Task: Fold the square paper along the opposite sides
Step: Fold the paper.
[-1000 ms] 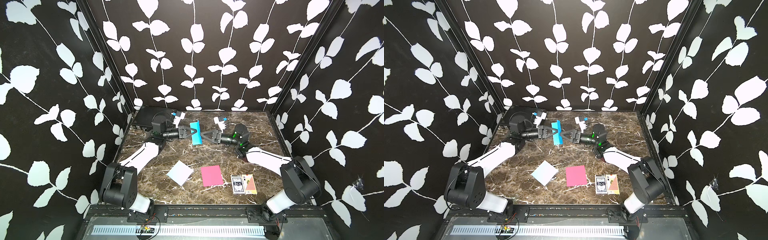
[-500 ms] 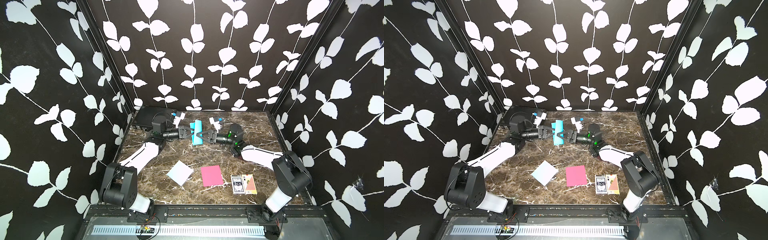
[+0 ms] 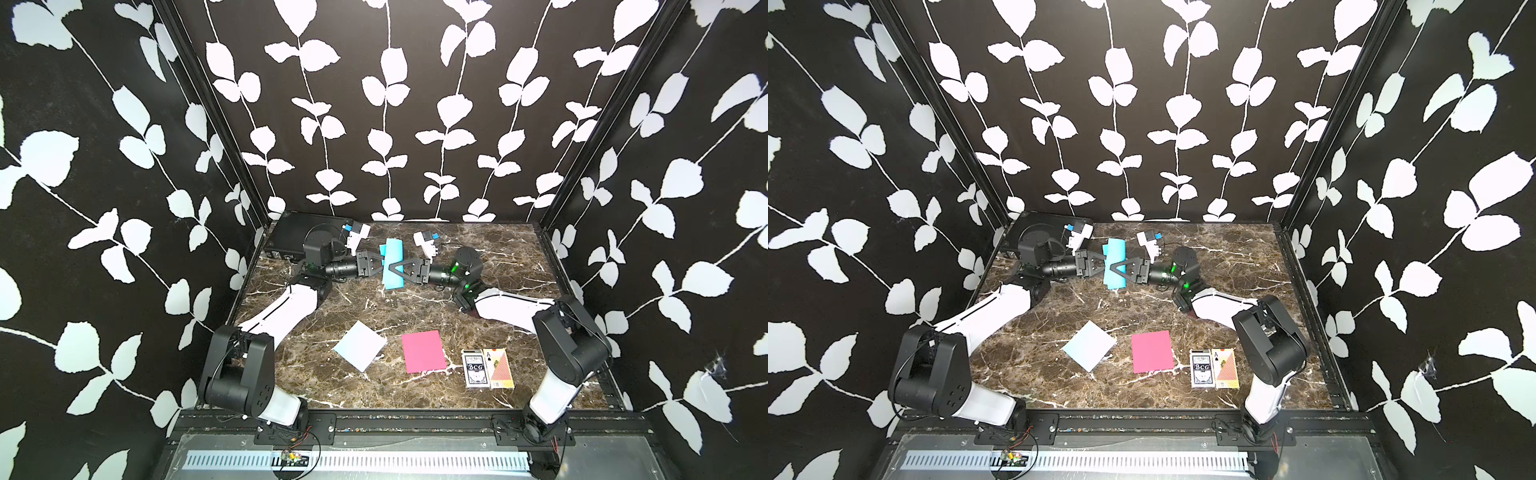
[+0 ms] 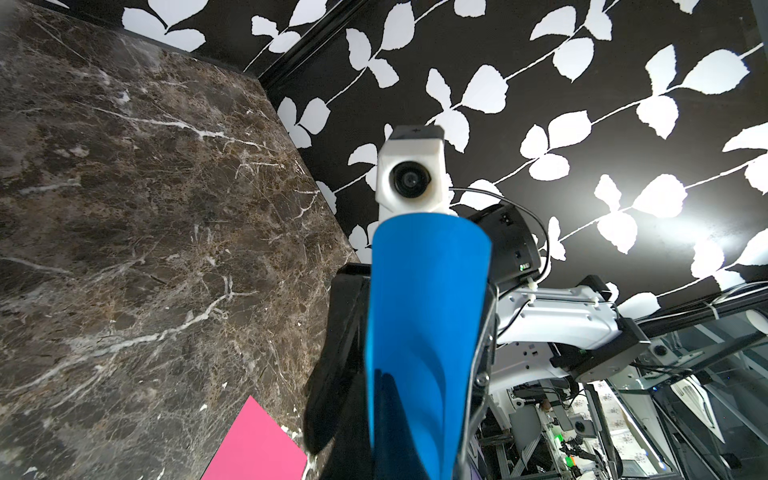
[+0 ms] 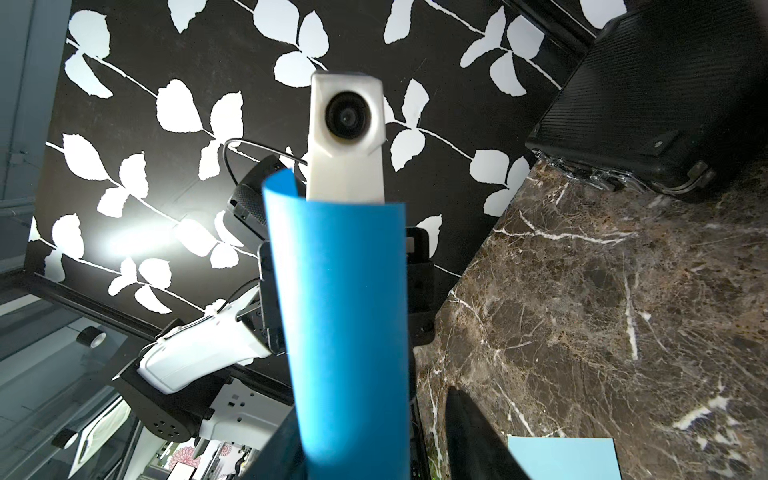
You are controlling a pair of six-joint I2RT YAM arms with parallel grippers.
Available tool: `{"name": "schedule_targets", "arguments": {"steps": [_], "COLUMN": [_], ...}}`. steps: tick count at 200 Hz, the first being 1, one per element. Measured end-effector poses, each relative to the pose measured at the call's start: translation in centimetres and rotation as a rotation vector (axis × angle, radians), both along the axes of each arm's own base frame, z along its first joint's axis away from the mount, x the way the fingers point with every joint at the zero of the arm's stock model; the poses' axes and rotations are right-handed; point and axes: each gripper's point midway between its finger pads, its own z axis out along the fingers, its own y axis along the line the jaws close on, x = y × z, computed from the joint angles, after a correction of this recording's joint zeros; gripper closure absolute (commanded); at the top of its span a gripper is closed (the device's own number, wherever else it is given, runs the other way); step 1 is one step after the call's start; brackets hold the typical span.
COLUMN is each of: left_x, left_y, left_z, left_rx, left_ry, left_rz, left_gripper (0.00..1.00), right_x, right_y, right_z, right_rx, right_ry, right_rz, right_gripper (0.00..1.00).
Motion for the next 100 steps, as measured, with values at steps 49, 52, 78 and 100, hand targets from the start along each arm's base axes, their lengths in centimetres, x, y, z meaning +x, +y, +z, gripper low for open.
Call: {"name": "schedule_targets", "arguments": {"steps": [49, 52, 78, 100], "left_x": [0.01, 0.00, 0.00, 0.00], "left_y": [0.00, 0.00, 0.00, 0.00], "left_z": [0.02, 0.02, 0.02, 0.02], "left_rx": [-0.001, -0.001, -0.001, -0.001], "left_ry": [0.001, 0.001, 0.002, 0.001], "left_rz": [0.001, 0.000, 0.000, 0.000], "left_gripper": [1.00, 1.00, 1.00, 1.00], "right_x": [-0.26, -0.27, -0.47, -0.57], "right_y": [0.00, 0.01, 0.01, 0.02], "right_z": [0.09, 0.09, 0.06, 0.04], "right_rx": [0.002, 0.002, 0.001, 0.000], "right_ry": [-0.004, -0.004, -0.004, -0.006], "right_rz": [0.015, 0.015, 0.027, 0.033], "right_gripper": [0.56, 0.56, 0.57, 0.59]}}
